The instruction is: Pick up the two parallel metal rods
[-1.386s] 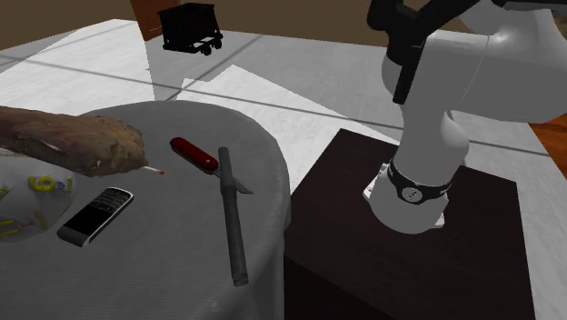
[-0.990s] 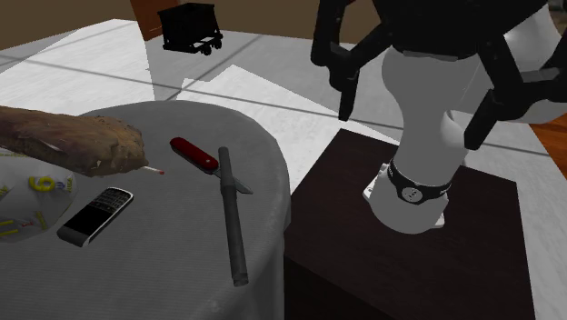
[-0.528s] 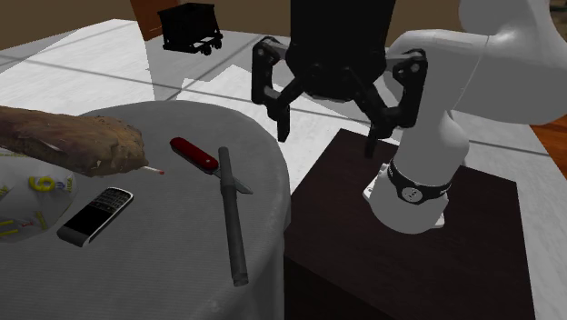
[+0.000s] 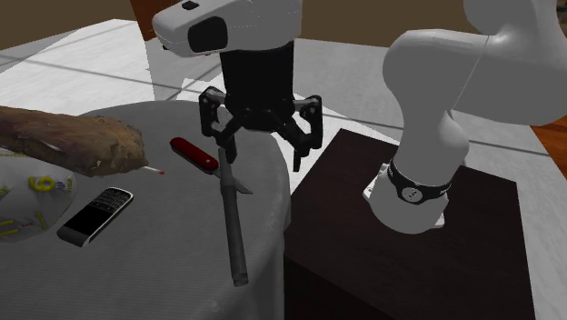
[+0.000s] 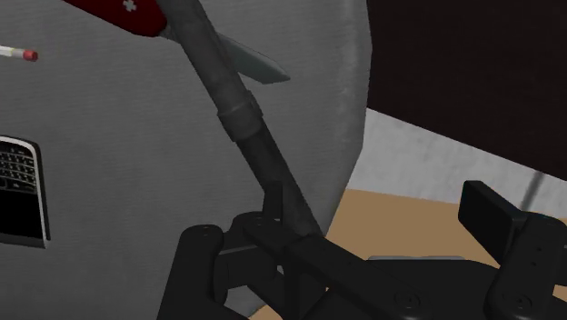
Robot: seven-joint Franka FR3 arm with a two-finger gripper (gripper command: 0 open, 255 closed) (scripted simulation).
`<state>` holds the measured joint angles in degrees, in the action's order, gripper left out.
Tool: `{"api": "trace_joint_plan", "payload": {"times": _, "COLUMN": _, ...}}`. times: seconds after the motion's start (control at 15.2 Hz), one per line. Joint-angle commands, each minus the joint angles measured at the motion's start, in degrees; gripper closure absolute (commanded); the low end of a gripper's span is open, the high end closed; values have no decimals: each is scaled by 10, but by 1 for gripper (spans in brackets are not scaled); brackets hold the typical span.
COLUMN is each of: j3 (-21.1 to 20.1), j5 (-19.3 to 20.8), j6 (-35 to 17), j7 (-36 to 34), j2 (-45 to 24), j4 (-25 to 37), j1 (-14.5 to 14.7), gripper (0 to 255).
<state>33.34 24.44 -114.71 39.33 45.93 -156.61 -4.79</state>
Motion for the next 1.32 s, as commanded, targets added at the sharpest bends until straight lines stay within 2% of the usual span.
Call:
{"api": "trace_joint_plan", "payload": {"times": 0.0, "j3": 41, "j5": 21, "j6": -40, "j7": 42, "j2": -28, "j4": 0, "j1": 2, "gripper": 0}}
{"api": "trace_joint_plan", "payload": {"times": 0.2, "j3": 108, "j5": 39, "j6": -102, "j7": 103, "j2": -84, "j4": 13, "j1": 20, "gripper": 0}}
{"api": "trace_joint_plan", "payload": {"times": 0.33, "j3": 157, "j5": 41, "j6": -144, "j7": 147, "j2": -126, "j4": 26, "j1": 43, "gripper": 0}}
{"api": "trace_joint_plan", "payload": {"times": 0.86, "j3": 214, "j5": 41, "j6": -233, "j7": 165, "j2": -192, "j4": 5, "j1": 72, "gripper": 0}}
{"api": "trace_joint_plan", "payload": {"times": 0.99, "j3": 213, "j5": 41, "j6": -233, "j7": 165, "j2": -192, "j4": 5, "j1": 72, "gripper": 0}}
{"api": "trace_joint_plan", "payload": {"times": 1.06, "j3": 214, "j5": 42, "j6": -234, "j7": 165, "j2": -191, "j4": 4, "j1": 72, "gripper": 255}}
{"api": "trace_joint_plan", "payload": {"times": 1.25, "j3": 213, "j5": 42, "j6": -233, "j7": 165, "j2": -191, "j4": 4, "j1": 71, "gripper": 255}}
